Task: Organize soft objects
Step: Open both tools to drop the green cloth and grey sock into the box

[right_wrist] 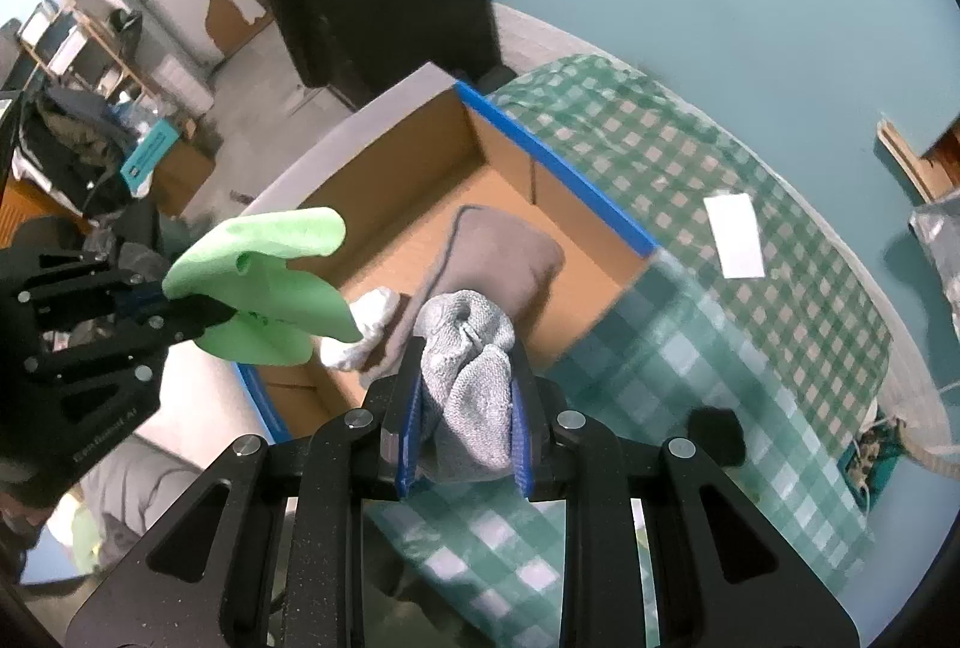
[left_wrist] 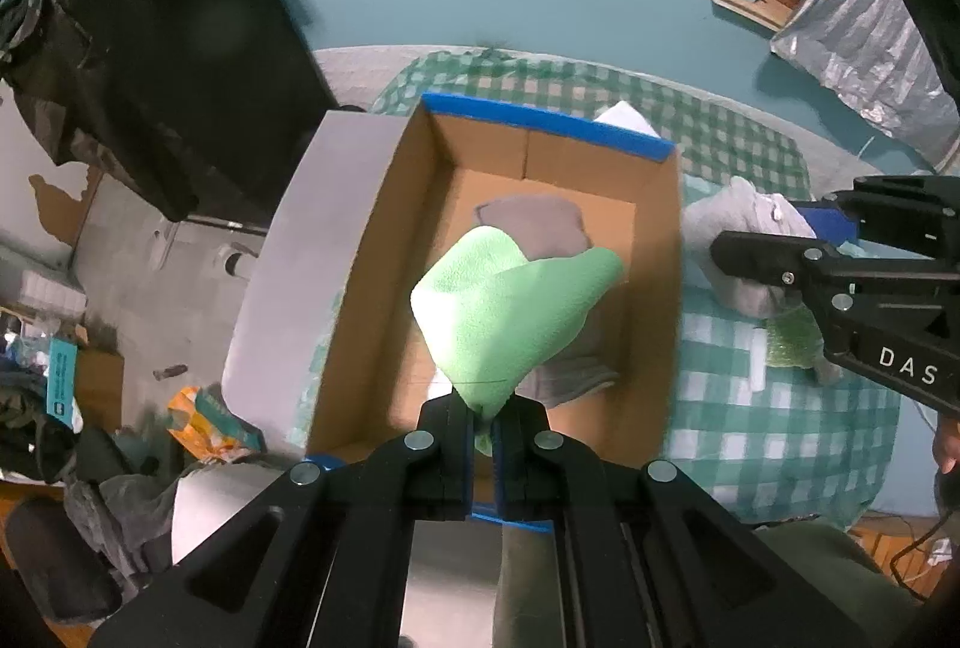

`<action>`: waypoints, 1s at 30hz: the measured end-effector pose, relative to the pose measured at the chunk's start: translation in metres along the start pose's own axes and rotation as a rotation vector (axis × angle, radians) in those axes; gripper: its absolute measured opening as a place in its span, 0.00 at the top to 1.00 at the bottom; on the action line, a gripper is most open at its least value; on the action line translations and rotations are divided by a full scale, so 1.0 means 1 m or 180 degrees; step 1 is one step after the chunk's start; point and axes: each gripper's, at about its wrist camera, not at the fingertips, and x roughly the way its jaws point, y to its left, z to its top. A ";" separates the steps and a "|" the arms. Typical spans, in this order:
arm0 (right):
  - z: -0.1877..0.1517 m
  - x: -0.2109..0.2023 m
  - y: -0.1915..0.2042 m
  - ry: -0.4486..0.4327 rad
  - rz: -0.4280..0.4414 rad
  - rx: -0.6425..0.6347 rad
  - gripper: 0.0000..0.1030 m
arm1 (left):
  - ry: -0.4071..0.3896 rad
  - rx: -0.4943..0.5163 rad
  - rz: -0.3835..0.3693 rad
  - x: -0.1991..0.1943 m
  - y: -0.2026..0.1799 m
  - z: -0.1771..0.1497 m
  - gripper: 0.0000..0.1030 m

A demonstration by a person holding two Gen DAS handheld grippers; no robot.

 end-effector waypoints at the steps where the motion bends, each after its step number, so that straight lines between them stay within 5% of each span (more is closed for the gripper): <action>1: 0.003 0.004 0.003 0.0016 0.0016 -0.0012 0.78 | 0.0023 -0.0020 0.0002 0.003 0.003 0.000 0.96; 17: 0.020 0.060 0.021 0.0362 0.0179 -0.0003 0.76 | 0.0319 -0.0194 0.0104 0.048 0.030 -0.002 0.95; 20: 0.022 0.063 0.023 0.0378 0.0181 -0.0004 0.71 | 0.0344 -0.0218 0.0167 0.050 0.032 -0.002 0.86; 23: 0.023 0.062 0.024 0.0369 0.0113 -0.0025 0.67 | 0.0339 -0.0246 0.0234 0.050 0.034 -0.004 0.60; 30: 0.024 0.051 0.023 0.0258 0.0036 0.0001 0.49 | 0.0249 -0.0233 0.0331 0.043 0.033 -0.004 0.46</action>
